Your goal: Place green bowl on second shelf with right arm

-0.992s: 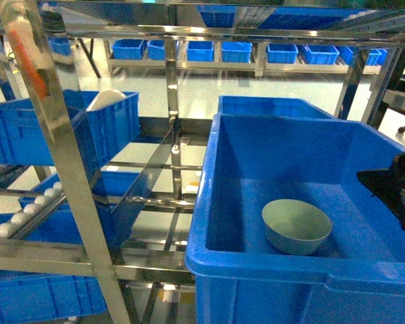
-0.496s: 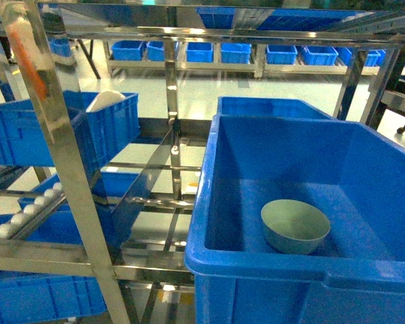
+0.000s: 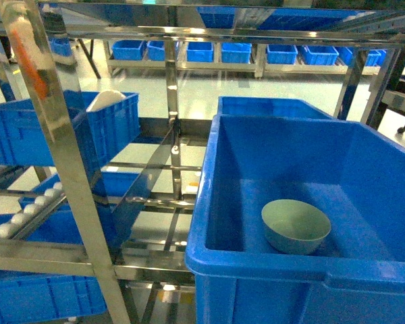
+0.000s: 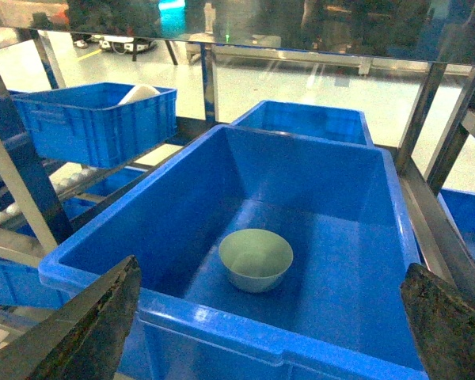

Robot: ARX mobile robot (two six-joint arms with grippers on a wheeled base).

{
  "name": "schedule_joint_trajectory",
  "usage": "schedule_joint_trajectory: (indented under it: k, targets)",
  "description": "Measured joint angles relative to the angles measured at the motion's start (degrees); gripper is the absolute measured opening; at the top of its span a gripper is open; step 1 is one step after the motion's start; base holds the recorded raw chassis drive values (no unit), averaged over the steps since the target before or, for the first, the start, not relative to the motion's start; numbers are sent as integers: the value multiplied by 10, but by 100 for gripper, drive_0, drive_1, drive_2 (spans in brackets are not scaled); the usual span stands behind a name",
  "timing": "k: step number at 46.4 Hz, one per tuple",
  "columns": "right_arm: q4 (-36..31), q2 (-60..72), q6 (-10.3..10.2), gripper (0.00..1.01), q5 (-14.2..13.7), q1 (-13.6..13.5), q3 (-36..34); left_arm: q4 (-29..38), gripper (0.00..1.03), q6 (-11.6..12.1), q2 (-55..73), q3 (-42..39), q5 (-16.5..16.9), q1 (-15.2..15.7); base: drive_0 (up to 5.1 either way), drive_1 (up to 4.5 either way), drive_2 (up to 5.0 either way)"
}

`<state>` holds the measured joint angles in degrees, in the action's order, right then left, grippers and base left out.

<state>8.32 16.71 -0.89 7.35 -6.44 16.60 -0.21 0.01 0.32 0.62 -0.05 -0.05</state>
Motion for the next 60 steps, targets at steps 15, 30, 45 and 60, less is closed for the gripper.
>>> schedule_joint_trajectory:
  k: [15, 30, 45, 60]
  targets:
    - [-73, -120, 10, 1, -73, 64, -107, 0, 98, 0, 0, 0, 0, 0, 0, 0, 0]
    - [-79, -139, 8, 2, -73, 64, -135, 0, 98, 0, 0, 0, 0, 0, 0, 0, 0]
    - [-84, -164, 8, 2, -74, 64, -158, -1, 98, 0, 0, 0, 0, 0, 0, 0, 0]
    - [-81, -164, 9, 48, -73, 64, -158, 0, 98, 0, 0, 0, 0, 0, 0, 0, 0]
